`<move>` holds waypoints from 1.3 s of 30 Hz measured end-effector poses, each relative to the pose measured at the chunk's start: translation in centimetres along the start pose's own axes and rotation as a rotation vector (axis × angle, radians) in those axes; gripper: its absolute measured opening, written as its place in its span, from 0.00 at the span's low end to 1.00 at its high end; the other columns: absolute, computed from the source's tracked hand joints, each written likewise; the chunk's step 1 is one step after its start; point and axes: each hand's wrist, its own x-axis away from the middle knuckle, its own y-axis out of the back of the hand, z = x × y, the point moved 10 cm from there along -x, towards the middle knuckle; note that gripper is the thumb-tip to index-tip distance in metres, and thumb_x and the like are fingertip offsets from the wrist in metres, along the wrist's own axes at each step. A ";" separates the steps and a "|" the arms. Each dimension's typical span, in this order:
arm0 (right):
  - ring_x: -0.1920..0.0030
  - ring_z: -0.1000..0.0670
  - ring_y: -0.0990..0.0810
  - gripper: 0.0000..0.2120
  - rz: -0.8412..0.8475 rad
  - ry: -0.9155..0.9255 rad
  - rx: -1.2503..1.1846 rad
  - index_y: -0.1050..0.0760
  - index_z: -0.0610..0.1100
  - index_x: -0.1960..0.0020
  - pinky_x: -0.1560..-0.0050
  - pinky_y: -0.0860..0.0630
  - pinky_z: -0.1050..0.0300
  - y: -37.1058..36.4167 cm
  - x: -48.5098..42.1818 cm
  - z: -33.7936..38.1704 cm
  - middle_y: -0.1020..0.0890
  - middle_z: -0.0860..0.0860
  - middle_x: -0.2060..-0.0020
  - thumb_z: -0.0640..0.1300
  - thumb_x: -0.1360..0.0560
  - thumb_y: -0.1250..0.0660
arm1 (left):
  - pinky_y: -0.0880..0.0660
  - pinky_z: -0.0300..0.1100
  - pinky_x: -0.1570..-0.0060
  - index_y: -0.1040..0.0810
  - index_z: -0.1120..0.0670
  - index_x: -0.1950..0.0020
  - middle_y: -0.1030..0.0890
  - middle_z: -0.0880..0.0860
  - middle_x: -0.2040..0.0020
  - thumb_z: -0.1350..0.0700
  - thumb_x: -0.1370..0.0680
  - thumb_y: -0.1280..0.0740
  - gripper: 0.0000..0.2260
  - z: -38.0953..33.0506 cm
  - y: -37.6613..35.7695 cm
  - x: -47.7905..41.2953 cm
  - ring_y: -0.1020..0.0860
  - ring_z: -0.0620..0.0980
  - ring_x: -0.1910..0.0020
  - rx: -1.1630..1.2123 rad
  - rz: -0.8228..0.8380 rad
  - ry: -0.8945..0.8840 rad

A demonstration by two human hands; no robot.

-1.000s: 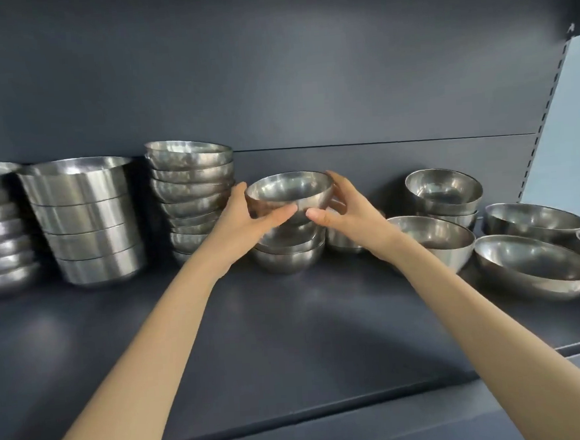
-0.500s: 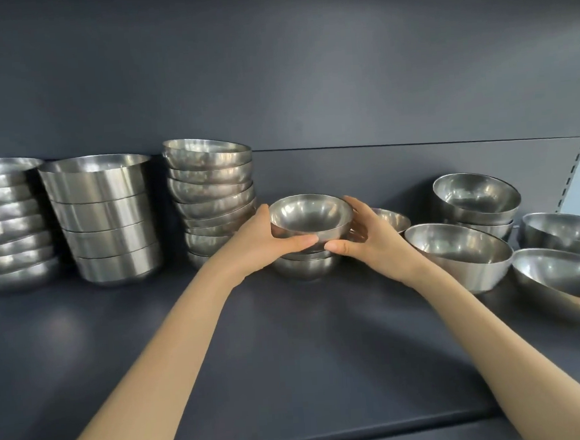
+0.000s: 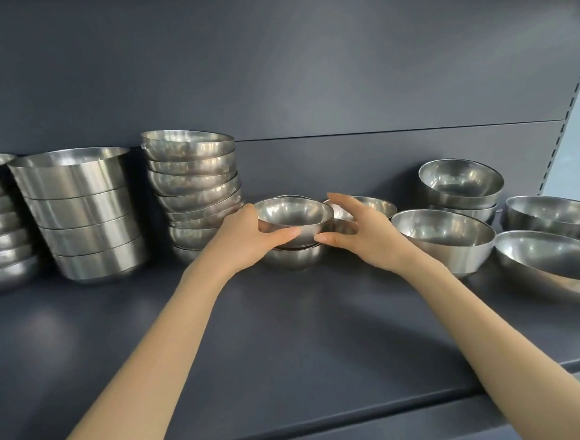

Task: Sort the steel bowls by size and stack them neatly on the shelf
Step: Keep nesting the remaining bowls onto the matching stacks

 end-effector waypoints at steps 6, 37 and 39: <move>0.41 0.49 0.24 0.18 -0.185 0.077 0.255 0.22 0.48 0.39 0.43 0.29 0.56 3.6 -0.3 1.3 0.21 0.52 0.42 0.53 0.27 0.30 | 0.30 0.42 0.59 0.26 0.56 0.53 0.24 0.50 0.57 0.41 0.27 0.30 0.19 0.5 1.1 -0.5 0.25 0.52 0.53 -0.224 -0.144 -0.025; 0.32 0.46 0.31 0.33 0.143 -0.006 0.392 0.35 0.45 0.27 0.34 0.34 0.55 2.0 -1.9 -0.2 0.28 0.46 0.32 0.49 0.28 0.27 | 0.35 0.26 0.54 0.19 0.54 0.48 0.22 0.48 0.47 0.56 0.25 0.28 0.07 0.0 0.8 -1.3 0.27 0.44 0.51 -0.021 -0.256 -0.287; 0.30 0.47 0.33 0.33 0.137 0.097 0.357 0.36 0.46 0.27 0.35 0.38 0.61 1.1 -1.9 1.4 0.31 0.47 0.31 0.48 0.28 0.27 | 0.35 0.31 0.53 0.21 0.54 0.44 0.23 0.49 0.44 0.55 0.25 0.28 0.11 0.1 0.8 -1.4 0.28 0.44 0.49 -0.039 -0.265 -0.272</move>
